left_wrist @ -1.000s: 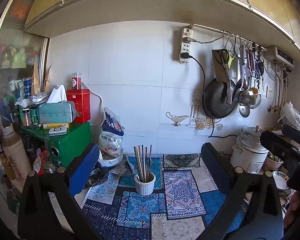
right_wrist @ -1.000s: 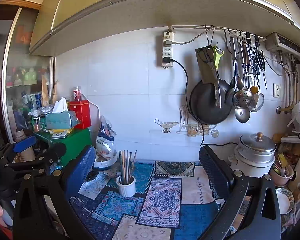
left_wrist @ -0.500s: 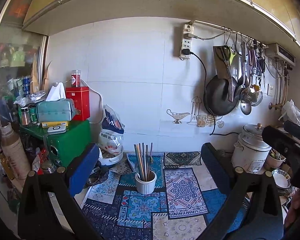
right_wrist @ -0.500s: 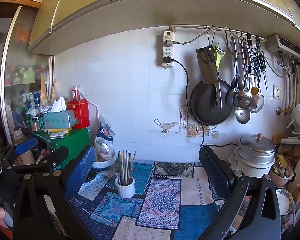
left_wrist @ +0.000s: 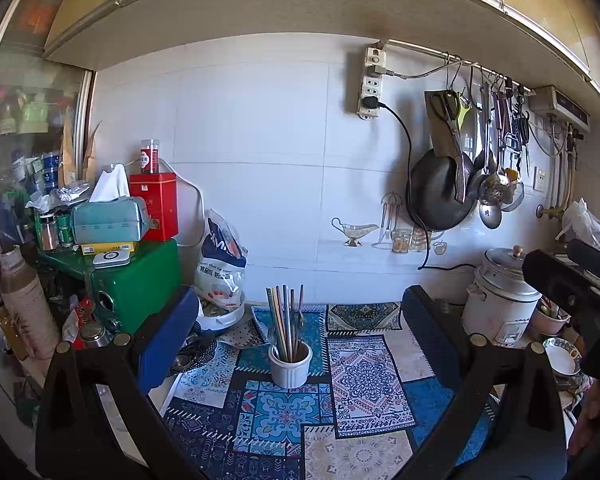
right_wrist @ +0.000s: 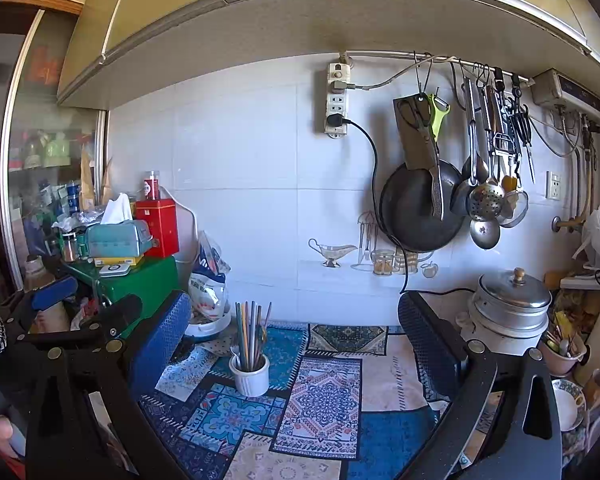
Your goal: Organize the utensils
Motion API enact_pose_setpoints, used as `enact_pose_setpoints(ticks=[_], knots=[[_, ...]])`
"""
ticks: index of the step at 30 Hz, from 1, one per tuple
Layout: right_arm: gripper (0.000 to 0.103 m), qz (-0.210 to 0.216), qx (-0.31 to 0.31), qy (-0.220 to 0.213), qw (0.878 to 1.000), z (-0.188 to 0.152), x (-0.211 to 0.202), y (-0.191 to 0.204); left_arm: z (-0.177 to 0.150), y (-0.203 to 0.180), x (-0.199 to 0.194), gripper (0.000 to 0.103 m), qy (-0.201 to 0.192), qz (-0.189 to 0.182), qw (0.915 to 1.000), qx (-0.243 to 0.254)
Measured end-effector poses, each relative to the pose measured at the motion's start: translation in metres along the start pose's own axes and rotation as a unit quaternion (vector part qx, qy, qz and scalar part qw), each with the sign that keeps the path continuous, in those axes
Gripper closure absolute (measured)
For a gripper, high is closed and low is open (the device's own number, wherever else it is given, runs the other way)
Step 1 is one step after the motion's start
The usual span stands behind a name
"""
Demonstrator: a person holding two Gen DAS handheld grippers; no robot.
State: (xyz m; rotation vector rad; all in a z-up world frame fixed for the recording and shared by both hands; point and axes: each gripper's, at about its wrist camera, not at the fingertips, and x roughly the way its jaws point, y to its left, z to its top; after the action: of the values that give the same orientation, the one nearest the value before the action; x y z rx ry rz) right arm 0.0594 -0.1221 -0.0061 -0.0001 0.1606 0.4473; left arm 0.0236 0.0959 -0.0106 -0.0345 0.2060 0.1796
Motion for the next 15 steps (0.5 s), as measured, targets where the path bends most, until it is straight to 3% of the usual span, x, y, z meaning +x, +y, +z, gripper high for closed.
enact_pose_setpoints(ticks=[15], knots=[[0.0,-0.004,0.003,-0.001,1.0,-0.0011,-0.002,-0.0008,0.0009,0.0005,-0.0032,0.001,-0.004,-0.006,1.0,-0.001]])
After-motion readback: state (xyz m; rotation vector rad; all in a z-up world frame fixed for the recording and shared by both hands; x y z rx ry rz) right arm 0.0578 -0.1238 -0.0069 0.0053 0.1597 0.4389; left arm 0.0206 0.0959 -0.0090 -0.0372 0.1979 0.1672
